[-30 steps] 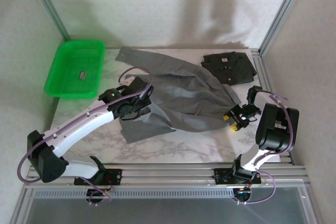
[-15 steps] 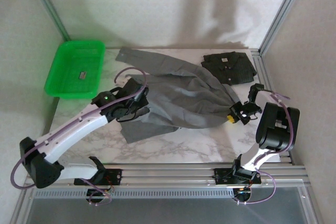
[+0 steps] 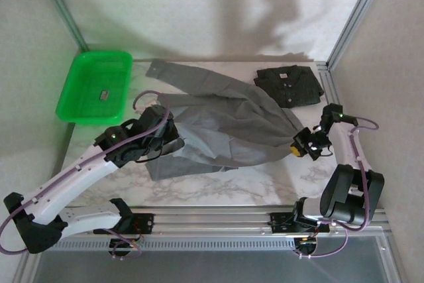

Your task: Fold and stack the long sleeve shirts

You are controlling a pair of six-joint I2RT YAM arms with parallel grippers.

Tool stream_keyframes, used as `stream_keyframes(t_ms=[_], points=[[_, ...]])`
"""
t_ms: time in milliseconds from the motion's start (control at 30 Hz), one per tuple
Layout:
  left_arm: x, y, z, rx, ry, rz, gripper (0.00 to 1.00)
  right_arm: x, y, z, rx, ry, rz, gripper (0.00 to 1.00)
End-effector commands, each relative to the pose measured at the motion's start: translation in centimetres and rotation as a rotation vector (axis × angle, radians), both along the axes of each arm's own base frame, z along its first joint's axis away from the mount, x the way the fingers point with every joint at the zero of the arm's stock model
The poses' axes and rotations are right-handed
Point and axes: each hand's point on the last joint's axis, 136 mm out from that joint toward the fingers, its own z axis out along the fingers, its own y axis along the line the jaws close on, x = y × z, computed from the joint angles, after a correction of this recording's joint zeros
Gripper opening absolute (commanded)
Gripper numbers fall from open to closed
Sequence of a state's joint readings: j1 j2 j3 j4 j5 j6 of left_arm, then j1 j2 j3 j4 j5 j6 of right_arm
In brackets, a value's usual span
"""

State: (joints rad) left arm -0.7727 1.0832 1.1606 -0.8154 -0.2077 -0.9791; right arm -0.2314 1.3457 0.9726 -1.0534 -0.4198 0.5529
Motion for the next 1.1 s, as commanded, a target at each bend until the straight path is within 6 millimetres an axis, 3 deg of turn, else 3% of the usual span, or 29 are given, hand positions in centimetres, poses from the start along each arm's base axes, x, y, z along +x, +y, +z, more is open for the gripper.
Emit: stream_keyframes(t_ms=[0, 133, 333, 533, 733, 1067], points=[[-0.3, 1.0, -0.9, 0.056, -0.004, 0.008, 0.00, 0.4, -0.5, 1.5, -0.019, -0.009, 0.009, 0.00], [0.5, 0.9, -1.9, 0.097, -0.009, 0.018, 0.00, 3.1, -0.9, 1.3, -0.008, -0.021, 0.022, 0.00], [1.4, 2.1, -3.5, 0.162, -0.021, 0.090, 0.00, 6.3, -1.1, -0.9, 0.009, 0.000, 0.033, 0.00], [1.1, 2.1, -6.2, 0.171, 0.011, 0.087, 0.00, 7.6, -1.2, -3.3, -0.020, 0.031, 0.055, 0.02], [0.5, 3.4, -7.7, 0.180, 0.003, 0.126, 0.00, 9.3, -1.7, -4.4, -0.071, 0.019, 0.091, 0.05], [-0.6, 3.6, -11.0, 0.194, 0.055, 0.101, 0.00, 11.8, -2.1, -6.1, -0.165, 0.007, 0.187, 0.07]])
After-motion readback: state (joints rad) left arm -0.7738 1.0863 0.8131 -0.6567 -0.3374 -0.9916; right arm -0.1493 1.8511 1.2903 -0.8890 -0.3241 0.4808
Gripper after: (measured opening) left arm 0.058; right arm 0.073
